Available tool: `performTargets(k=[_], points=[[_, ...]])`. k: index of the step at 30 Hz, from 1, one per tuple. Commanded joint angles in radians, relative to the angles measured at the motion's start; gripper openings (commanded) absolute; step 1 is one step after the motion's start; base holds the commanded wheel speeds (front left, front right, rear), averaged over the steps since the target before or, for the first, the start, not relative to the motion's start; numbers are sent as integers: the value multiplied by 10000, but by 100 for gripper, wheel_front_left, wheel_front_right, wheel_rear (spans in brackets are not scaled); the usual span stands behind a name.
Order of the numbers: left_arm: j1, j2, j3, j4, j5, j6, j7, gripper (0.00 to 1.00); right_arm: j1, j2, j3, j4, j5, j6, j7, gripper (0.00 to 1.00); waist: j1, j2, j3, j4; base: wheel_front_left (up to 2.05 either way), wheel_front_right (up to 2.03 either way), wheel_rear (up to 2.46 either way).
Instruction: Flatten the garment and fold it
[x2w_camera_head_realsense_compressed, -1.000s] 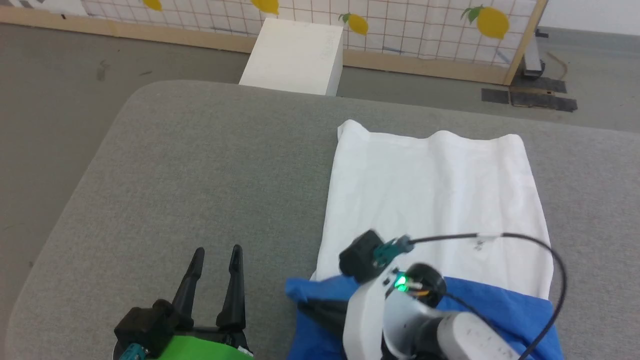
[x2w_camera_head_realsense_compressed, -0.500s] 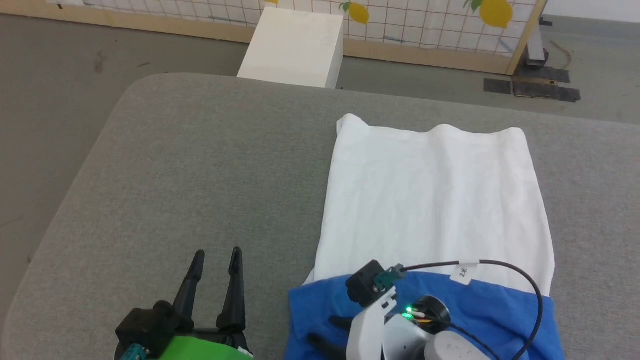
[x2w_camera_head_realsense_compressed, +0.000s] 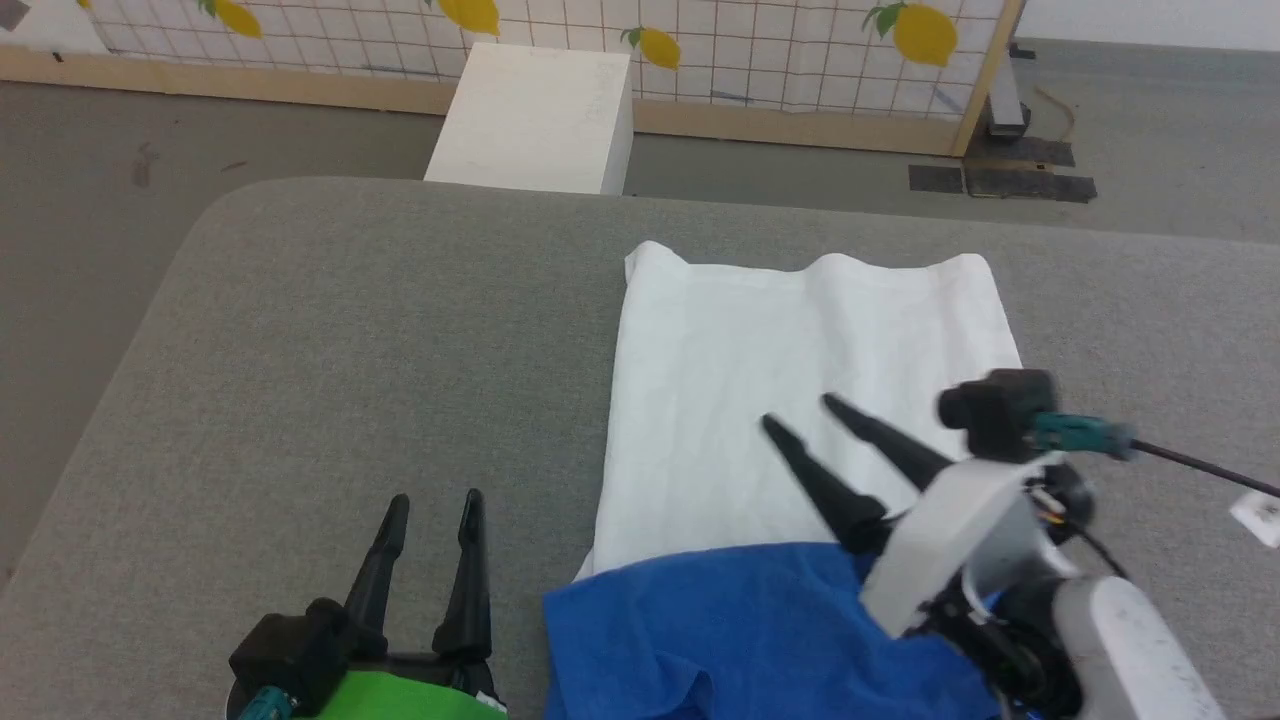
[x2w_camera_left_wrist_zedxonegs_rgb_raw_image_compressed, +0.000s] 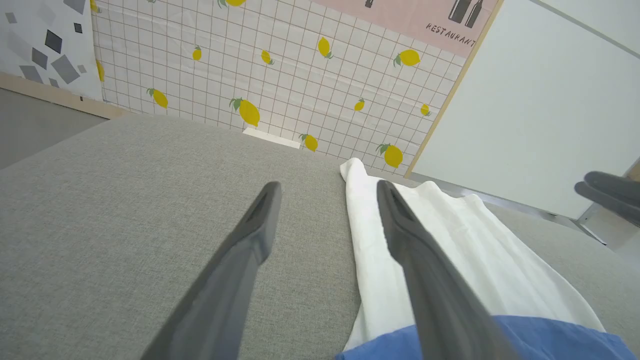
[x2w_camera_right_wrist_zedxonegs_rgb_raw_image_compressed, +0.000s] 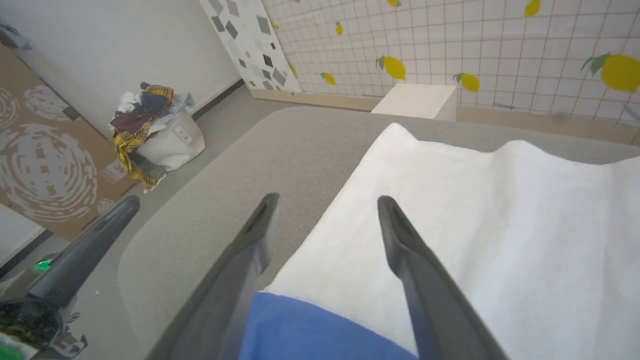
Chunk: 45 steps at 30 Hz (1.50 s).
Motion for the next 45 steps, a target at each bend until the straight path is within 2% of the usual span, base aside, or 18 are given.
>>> performTargets(k=[1,7,12,18,25,29,36,45], points=[[-169,83,-8,-50,30,43,9,100,354,47,-526,-330,-418,-13,-343,100,1,0,70,-190,0,0,0],[-225,124,-5,-178,168,71,-67,100,1600,428,-3036,-1728,-2148,-13,-2036,100,1,0,261,-649,0,0,0],[-205,107,61,-327,325,89,-162,100,2662,512,-4238,-1940,-2608,-13,-3635,100,1,0,440,-1071,0,0,0],[-67,73,180,-361,416,86,-212,100,3431,516,-4513,-1379,-2244,-13,-5090,100,1,0,610,-1461,0,0,0],[-444,322,298,-562,629,15,-173,100,3240,517,-4453,-1147,-2190,-13,-5549,100,1,0,802,-1628,0,0,0],[-1582,958,255,-651,932,-236,674,100,3080,518,-4496,-1230,-2241,-13,-5564,100,1,0,1165,-1638,0,0,0],[-5166,1842,122,-136,251,-910,3296,100,2728,518,-4303,-1318,-2100,-13,-5637,100,1,0,2356,-1758,0,0,0],[-8857,2453,-654,2331,-1171,-1190,6519,100,1989,518,-4016,-983,-1917,-13,-6000,100,1,0,3746,-2330,0,0,0]])
